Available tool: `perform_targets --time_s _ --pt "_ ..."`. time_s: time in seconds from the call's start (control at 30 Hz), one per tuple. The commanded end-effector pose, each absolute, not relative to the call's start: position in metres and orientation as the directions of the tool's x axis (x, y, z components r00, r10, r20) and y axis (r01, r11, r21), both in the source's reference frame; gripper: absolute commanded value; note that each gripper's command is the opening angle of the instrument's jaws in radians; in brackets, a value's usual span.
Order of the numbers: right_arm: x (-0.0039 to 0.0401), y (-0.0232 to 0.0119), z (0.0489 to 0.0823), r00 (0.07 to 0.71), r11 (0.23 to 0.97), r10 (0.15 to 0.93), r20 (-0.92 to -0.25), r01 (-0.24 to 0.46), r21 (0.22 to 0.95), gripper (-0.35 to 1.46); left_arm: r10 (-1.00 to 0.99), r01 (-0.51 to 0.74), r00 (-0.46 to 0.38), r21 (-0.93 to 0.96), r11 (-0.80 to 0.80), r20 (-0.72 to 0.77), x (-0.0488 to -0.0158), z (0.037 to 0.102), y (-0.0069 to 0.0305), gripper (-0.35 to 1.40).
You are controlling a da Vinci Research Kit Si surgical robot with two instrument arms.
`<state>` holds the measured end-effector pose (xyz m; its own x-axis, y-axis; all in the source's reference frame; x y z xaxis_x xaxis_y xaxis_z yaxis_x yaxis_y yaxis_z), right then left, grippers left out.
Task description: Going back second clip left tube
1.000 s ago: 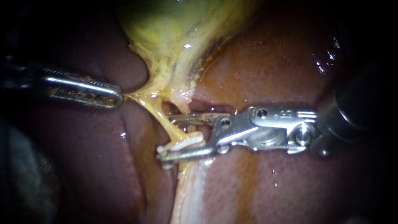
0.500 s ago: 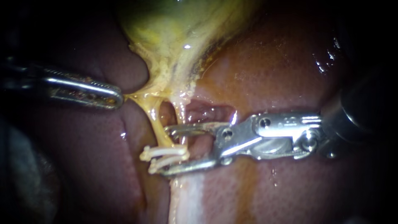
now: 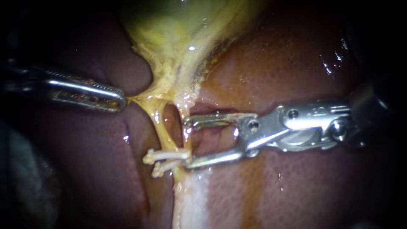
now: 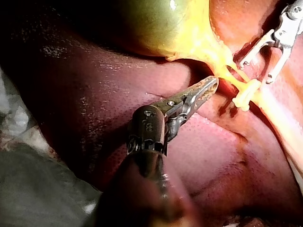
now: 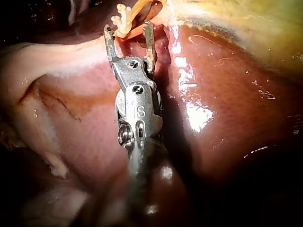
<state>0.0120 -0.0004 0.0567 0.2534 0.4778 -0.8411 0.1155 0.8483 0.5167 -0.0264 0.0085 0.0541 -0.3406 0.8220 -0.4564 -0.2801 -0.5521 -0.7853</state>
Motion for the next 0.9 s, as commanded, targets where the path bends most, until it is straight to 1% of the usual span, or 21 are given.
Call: perform_targets --time_s 0.03,0.23,0.37,0.47,0.57,0.67,0.9 --pt "0.0115 -0.0004 0.0566 0.252 0.853 0.468 -0.847 0.12 0.508 0.5 0.822 -0.281 -0.341 -0.785 -0.552 -0.456 -0.0264 0.0541 0.0085 -0.35" --pt "0.0086 0.0001 0.0559 0.245 0.868 0.436 -0.866 0.138 0.476 0.5 0.822 -0.281 -0.341 -0.785 -0.552 -0.456 -0.0264 0.0541 0.0085 -0.35" --pt "0.007 0.0007 0.0554 0.246 0.87 0.434 -0.867 0.138 0.474 0.5 0.822 -0.281 -0.341 -0.785 -0.552 -0.456 -0.0265 0.0541 0.0085 -0.35" --pt "0.0061 0.0008 0.0553 0.259 0.87 0.43 -0.865 0.139 0.474 0.5 0.822 -0.281 -0.34 -0.785 -0.552 -0.456 -0.0265 0.0541 0.0085 -0.35" --pt "0.0054 0.0009 0.0554 0.291 0.872 0.414 -0.862 0.143 0.467 0.5 0.822 -0.281 -0.34 -0.785 -0.552 -0.456 -0.0266 0.0541 0.0085 -0.35" --pt "0.0049 0.001 0.0555 0.311 0.874 0.407 -0.859 0.14 0.465 0.5 0.822 -0.282 -0.34 -0.785 -0.552 -0.456 -0.0267 0.0541 0.0085 -0.35" --pt "0.0043 0.0013 0.0554 0.31 0.877 0.409 -0.858 0.126 0.463 0.5 0.823 -0.28 -0.34 -0.786 -0.551 -0.456 -0.0273 0.0543 0.0085 -0.35"
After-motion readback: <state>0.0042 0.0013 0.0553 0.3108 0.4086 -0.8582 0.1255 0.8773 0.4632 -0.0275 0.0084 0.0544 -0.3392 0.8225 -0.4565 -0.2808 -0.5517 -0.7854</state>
